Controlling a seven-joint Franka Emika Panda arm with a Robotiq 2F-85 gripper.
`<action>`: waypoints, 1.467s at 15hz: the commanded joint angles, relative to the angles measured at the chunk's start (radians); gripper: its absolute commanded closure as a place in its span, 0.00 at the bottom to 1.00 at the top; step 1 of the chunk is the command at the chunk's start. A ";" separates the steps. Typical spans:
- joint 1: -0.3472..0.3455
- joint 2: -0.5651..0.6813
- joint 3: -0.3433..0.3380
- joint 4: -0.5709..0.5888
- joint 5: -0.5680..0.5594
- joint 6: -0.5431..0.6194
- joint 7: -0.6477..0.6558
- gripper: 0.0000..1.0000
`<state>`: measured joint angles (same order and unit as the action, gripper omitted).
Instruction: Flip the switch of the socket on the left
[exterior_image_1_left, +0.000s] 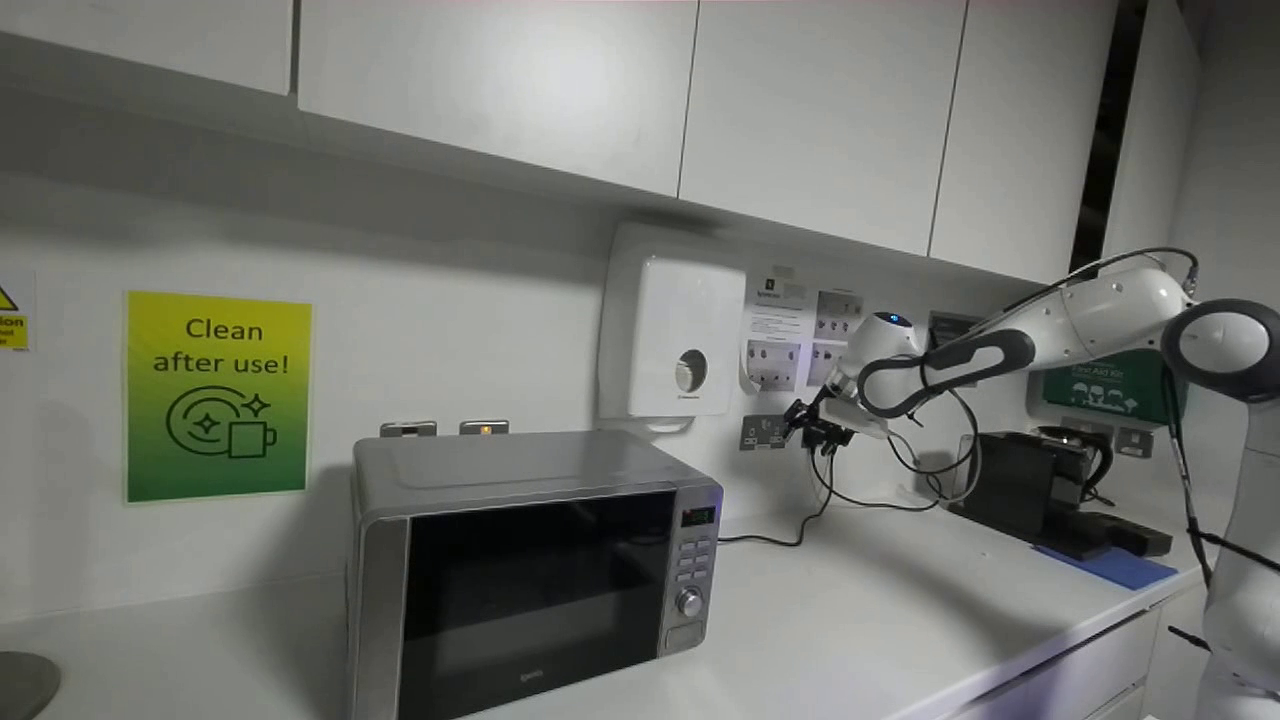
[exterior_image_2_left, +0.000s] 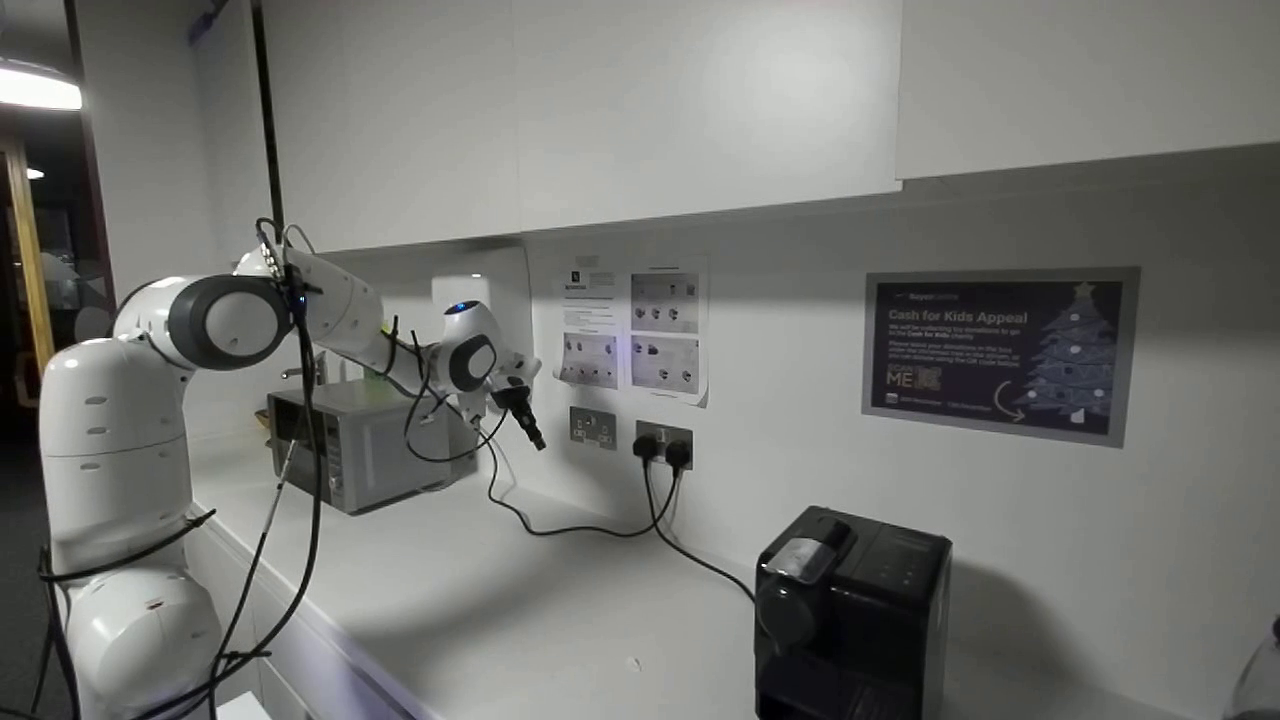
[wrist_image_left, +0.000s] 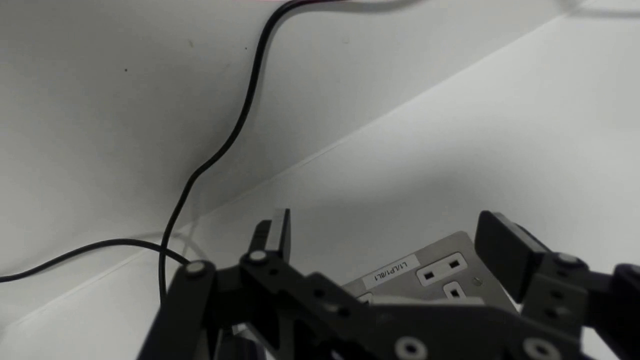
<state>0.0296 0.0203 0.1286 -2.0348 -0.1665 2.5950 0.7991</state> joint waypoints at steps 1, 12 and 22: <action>0.023 0.042 -0.030 0.054 -0.090 -0.015 -0.012 0.00; 0.050 0.054 -0.056 0.044 -0.182 -0.005 -0.036 0.00; 0.041 0.010 -0.046 -0.115 0.090 0.097 -0.346 0.00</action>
<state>0.0682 0.0649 0.0924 -2.1178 -0.1413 2.6774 0.5741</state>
